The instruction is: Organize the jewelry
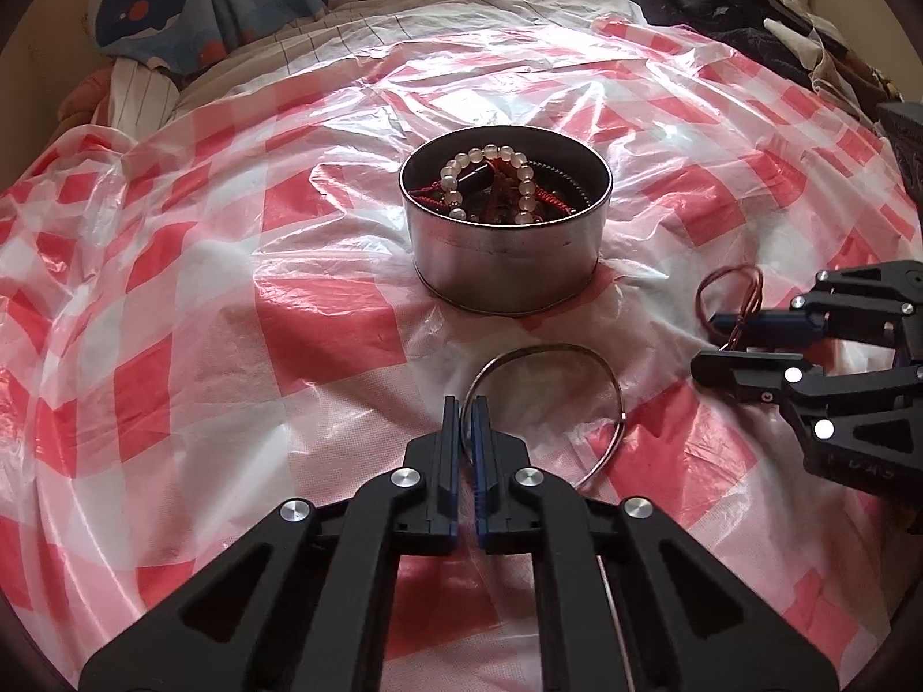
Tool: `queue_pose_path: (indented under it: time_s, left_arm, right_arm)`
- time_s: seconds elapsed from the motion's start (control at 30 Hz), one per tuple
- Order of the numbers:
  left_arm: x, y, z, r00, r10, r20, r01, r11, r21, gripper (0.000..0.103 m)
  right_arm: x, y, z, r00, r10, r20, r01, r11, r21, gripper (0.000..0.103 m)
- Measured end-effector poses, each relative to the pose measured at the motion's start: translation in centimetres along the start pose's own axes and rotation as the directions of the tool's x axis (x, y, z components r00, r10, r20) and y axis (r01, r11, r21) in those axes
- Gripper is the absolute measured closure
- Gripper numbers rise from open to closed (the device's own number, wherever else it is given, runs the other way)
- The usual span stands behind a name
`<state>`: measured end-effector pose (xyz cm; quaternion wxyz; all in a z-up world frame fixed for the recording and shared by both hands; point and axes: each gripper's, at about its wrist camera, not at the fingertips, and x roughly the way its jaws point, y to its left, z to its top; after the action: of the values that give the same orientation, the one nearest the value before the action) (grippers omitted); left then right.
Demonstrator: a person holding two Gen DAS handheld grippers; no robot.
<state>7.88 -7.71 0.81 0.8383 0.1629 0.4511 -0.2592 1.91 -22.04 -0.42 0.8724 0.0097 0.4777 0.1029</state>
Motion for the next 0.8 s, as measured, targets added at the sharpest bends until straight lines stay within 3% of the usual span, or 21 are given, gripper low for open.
queue_pose_path:
  time_s: [0.3,0.8]
  left_arm:
    - [-1.4,0.3,0.1,0.998,-0.032,0.046,0.033,0.999,-0.028,0.100]
    - [-2.0,0.6,0.4,0.996,-0.026,0.081,0.031,0.998,-0.051,0.100]
  right_arm:
    - [-1.8,-0.3,0.3,0.998,0.022,0.064,-0.023,1.000,0.019,0.086]
    - [-2.7,-0.3,0.6,0.992,0.041,0.118,-0.043,0.999,0.021,0.086]
